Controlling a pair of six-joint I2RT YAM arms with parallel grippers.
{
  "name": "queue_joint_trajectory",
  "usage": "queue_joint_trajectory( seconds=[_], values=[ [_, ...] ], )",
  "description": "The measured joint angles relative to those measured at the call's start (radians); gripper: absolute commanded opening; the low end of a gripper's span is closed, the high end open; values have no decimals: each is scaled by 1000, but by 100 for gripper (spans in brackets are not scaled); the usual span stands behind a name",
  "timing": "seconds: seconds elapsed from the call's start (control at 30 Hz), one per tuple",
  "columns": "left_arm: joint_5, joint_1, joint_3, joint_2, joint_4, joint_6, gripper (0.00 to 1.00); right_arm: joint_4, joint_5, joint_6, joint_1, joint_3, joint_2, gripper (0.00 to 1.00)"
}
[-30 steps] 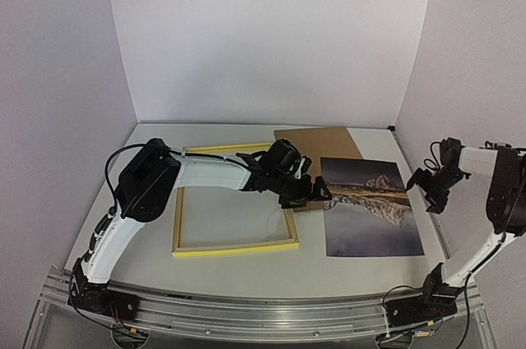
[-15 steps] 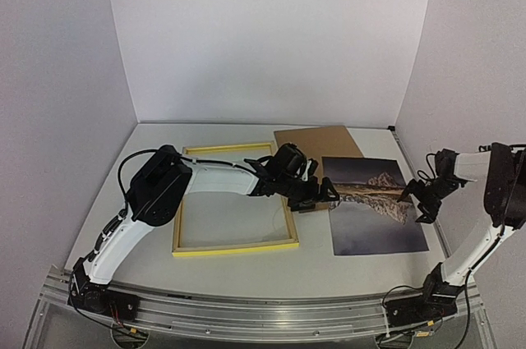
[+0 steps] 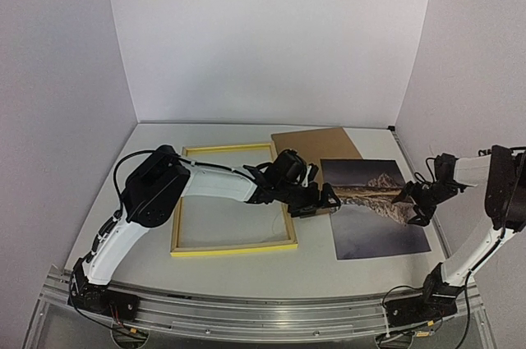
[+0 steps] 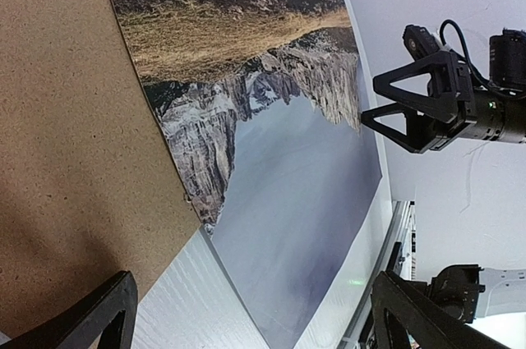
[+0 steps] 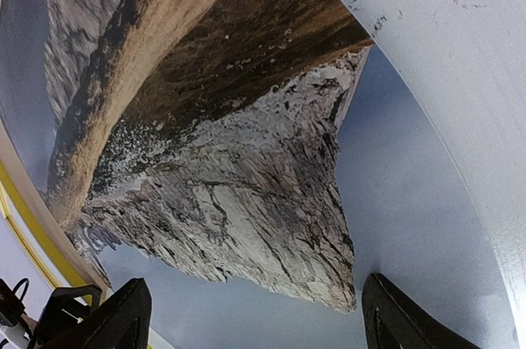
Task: Put the photo into the frame
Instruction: Pick up the photo at the center of the board.
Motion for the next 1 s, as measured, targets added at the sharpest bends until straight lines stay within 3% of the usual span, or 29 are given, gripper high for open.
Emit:
queue_joint_trajectory(
  seconds=[0.6,1.0],
  values=[
    [-18,-45,-28,-5,27,-62,99,107,-131,37,-6,-104,-46,82],
    [-138,-87,-18,2,39,-132,99,136,-191,46,-6,-158,-77,82]
  ],
)
